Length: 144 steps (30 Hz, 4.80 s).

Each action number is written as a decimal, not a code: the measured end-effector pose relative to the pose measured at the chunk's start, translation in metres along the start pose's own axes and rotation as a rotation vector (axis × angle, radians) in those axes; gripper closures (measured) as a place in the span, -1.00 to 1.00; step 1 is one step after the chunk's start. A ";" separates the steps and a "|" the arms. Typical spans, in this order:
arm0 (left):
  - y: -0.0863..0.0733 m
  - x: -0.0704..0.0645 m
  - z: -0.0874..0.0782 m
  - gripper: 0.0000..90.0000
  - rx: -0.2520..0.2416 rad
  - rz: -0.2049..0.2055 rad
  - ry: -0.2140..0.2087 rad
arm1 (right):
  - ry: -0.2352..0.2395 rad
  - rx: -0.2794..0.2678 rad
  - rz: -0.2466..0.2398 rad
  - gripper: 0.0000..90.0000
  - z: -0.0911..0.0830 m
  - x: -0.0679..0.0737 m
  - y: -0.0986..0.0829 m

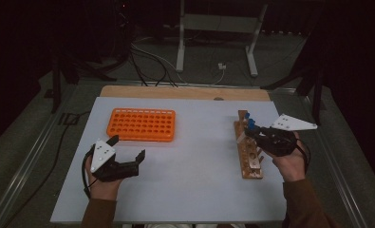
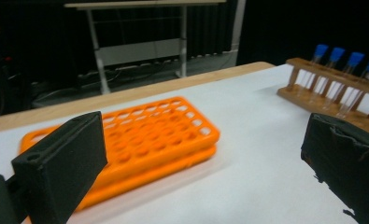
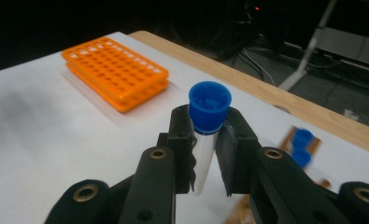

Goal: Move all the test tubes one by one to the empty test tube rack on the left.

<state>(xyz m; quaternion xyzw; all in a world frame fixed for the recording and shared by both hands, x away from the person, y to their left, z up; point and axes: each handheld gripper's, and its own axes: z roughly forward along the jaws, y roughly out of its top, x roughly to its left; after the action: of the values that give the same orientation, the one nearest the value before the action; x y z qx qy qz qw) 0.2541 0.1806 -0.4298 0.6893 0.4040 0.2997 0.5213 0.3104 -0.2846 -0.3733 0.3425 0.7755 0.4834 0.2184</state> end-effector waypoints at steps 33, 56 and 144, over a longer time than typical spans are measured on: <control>0.031 -0.080 0.097 -0.61 0.050 0.058 -0.264 | 0.186 0.051 -0.068 0.71 0.072 0.061 0.040; 0.033 -0.100 0.110 0.73 0.020 0.130 -0.374 | 0.257 0.063 -0.057 0.69 0.082 0.078 0.041; -0.028 -0.006 0.164 0.36 0.225 -0.017 -0.083 | -0.016 -0.075 0.146 -1.00 0.003 -0.006 -0.034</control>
<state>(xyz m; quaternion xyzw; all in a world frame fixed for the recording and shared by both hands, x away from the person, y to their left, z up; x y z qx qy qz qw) 0.3809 0.1006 -0.5018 0.7516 0.4192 0.2193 0.4595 0.3054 -0.2973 -0.4057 0.3937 0.7279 0.5240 0.2015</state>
